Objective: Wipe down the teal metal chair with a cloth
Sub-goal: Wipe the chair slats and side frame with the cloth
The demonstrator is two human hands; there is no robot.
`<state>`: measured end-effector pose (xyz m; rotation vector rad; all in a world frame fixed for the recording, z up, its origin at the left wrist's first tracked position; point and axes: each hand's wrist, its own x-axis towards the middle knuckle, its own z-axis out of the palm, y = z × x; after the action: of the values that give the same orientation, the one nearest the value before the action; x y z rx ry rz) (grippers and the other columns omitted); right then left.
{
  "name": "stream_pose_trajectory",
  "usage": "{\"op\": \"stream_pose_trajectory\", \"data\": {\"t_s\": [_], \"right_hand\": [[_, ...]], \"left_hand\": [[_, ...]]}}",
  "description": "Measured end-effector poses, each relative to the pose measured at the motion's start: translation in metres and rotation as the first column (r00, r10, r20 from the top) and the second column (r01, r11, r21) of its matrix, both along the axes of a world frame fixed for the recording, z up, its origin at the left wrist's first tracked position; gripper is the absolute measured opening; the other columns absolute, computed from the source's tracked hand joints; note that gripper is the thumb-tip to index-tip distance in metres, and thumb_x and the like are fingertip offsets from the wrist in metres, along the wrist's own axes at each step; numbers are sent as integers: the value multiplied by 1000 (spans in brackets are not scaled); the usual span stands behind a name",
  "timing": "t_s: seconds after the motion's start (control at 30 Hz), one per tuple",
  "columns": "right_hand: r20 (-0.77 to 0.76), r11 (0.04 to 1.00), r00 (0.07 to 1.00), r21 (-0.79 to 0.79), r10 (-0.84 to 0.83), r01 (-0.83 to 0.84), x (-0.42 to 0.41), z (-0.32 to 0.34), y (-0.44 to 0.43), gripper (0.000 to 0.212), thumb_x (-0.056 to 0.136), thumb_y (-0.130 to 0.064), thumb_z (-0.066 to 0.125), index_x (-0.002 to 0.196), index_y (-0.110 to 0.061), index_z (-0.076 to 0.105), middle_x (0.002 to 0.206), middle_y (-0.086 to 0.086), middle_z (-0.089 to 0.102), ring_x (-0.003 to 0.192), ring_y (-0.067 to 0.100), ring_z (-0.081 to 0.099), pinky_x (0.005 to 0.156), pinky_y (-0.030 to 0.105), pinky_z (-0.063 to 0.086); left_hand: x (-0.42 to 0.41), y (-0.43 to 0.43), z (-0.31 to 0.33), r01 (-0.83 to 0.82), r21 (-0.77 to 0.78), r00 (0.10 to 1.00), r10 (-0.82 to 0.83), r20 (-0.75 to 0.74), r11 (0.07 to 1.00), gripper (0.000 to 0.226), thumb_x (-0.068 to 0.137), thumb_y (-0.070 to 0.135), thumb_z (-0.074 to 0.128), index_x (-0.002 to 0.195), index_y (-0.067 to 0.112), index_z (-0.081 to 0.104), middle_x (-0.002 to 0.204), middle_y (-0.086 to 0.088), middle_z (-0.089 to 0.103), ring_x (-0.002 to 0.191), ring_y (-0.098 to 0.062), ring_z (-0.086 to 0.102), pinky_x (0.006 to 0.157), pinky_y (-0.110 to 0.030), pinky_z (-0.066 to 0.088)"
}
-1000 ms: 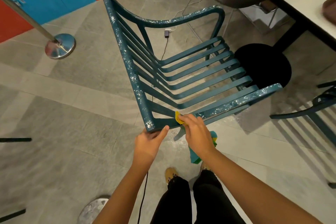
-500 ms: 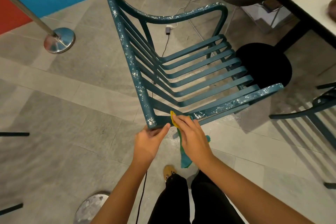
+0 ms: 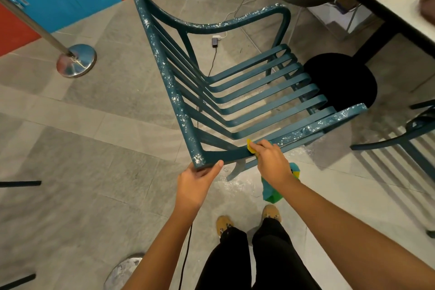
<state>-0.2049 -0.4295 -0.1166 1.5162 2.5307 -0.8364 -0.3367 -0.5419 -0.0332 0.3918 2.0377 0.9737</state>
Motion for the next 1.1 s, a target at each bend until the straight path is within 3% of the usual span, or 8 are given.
{"op": "stream_pose_trajectory", "data": {"t_s": [0.17, 0.27, 0.33, 0.43, 0.57, 0.77, 0.93, 1.1], "right_hand": [[-333, 983, 932, 54, -145, 173, -20, 5, -32, 33, 88, -5, 56, 121, -6, 56, 120, 14, 53, 104, 29, 52, 86, 35, 48], [-278, 981, 943, 20, -182, 195, -19, 1, -38, 34, 85, -3, 60, 118, -2, 56, 120, 16, 54, 106, 32, 50, 90, 39, 47], [-213, 983, 963, 48, -162, 176, -13, -6, -33, 37, 81, 3, 63, 117, -1, 56, 119, 17, 55, 106, 35, 50, 92, 42, 47], [-140, 983, 978, 72, -158, 169, -2, -15, -18, 40, 83, 8, 57, 121, -4, 55, 122, 15, 54, 103, 35, 49, 91, 42, 48], [-42, 989, 990, 48, -137, 139, 10, -21, 1, 38, 90, 4, 47, 125, -9, 52, 126, 10, 50, 107, 32, 46, 87, 39, 46], [-166, 980, 966, -19, -197, 197, 14, -12, 11, 24, 92, -5, 48, 113, -3, 61, 110, 15, 58, 94, 32, 58, 81, 37, 47], [-342, 987, 932, 57, -123, 151, -6, 1, -16, 29, 90, -4, 52, 117, -7, 61, 109, 12, 61, 98, 28, 56, 88, 34, 47], [-320, 966, 926, 93, -202, 243, -16, -11, -24, 27, 89, -3, 52, 113, -8, 63, 103, 10, 62, 92, 26, 52, 81, 32, 47]], "left_hand": [[-3, -1, -3, 20, 21, 1000, -20, 12, 1000, 22, 78, 28, 68, 93, 15, 58, 77, 9, 61, 70, 4, 56, 71, -16, 47], [-4, 0, -2, 20, 43, 999, -21, 29, 999, 20, 79, 25, 68, 92, 15, 58, 73, 13, 60, 65, 8, 55, 55, -3, 46], [-4, 0, 0, 10, 43, 999, -12, 47, 999, 21, 79, 26, 68, 94, 15, 57, 77, 10, 61, 67, 5, 57, 63, -6, 47], [-5, 0, 2, -2, 32, 997, 0, 81, 999, 23, 79, 26, 68, 95, 15, 56, 82, 7, 61, 75, -4, 58, 81, -22, 46], [-7, 0, 0, 1, 33, 995, -4, 95, 999, 22, 78, 25, 68, 94, 15, 56, 75, 12, 59, 69, 4, 56, 81, -22, 45], [-9, -1, -2, 29, 49, 995, -34, 91, 998, 18, 77, 28, 70, 87, 20, 57, 74, 15, 61, 69, 6, 57, 62, -6, 45], [-10, -3, -5, 13, 91, 993, -24, 116, 996, 16, 76, 24, 71, 86, 22, 58, 75, 16, 62, 63, 8, 61, 58, -3, 47], [-10, -3, -6, 8, 113, 993, -21, 114, 994, 21, 75, 24, 72, 91, 18, 60, 75, 16, 63, 62, 11, 62, 59, 0, 47]]}}
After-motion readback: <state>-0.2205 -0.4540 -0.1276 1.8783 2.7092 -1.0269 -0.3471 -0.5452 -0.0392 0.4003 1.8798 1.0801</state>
